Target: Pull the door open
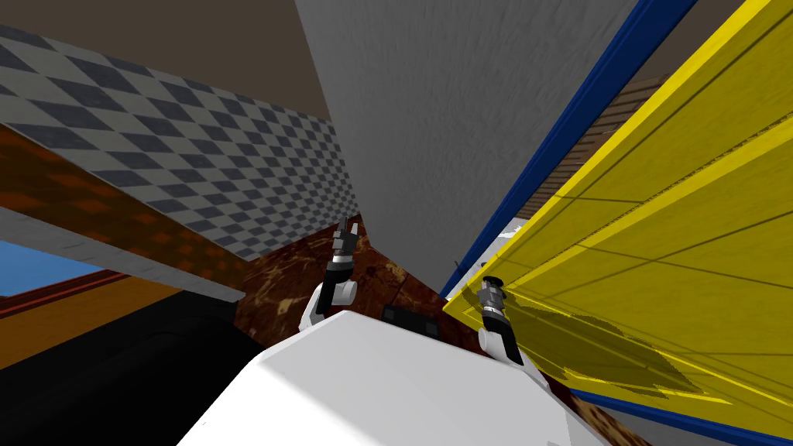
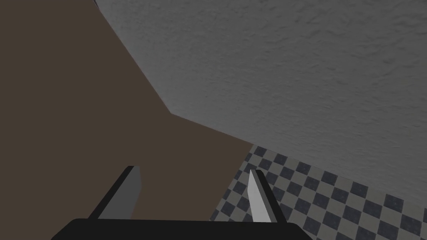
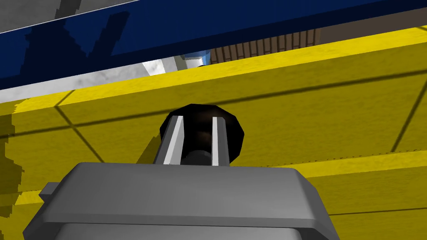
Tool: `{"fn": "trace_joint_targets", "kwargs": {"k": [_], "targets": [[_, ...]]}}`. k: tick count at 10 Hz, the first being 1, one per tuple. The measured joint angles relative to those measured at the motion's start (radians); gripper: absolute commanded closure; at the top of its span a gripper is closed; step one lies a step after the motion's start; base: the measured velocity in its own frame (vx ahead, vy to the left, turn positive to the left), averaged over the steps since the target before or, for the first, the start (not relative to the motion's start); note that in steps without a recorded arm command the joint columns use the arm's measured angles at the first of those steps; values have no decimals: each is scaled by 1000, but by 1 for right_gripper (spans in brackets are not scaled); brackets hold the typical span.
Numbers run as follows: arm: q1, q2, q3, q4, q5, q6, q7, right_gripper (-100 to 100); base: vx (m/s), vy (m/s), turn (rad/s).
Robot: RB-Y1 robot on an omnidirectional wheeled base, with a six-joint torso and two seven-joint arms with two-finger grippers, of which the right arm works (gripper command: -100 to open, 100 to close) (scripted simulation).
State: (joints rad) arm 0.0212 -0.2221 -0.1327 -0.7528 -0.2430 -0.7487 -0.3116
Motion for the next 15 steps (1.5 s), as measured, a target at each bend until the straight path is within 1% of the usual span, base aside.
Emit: {"fn": "trace_joint_targets", "kwargs": {"k": [1, 2, 3, 4, 5, 6, 7, 8, 9, 12, 15], "targets": [[0, 0, 5, 1, -6, 0, -18, 100, -19, -6, 2], [-15, -5, 8, 27, -7, -11, -31, 100, -21, -7, 74], [1, -7, 12, 0, -19, -2, -51, 100, -12, -16, 45], [-4, -10, 16, 6, -25, -3, -68, 100, -40, -22, 69], [-10, -15, 22, 12, -37, -9, -92, 100, -64, -51, 118], [-20, -17, 31, 32, -53, -27, -120, 100, -57, -26, 49], [-22, -14, 34, 30, -61, -33, -138, 100, -69, -15, 82], [-15, -20, 42, 11, -73, -21, -162, -100, -73, -5, 83], [-15, -17, 48, 6, -83, -19, -184, -100, -71, -6, 6], [-9, -11, 58, -3, -111, -25, -248, -100, -67, -25, 34], [-4, -2, 74, -16, -150, -29, -332, -100, -82, -17, 38]]}}
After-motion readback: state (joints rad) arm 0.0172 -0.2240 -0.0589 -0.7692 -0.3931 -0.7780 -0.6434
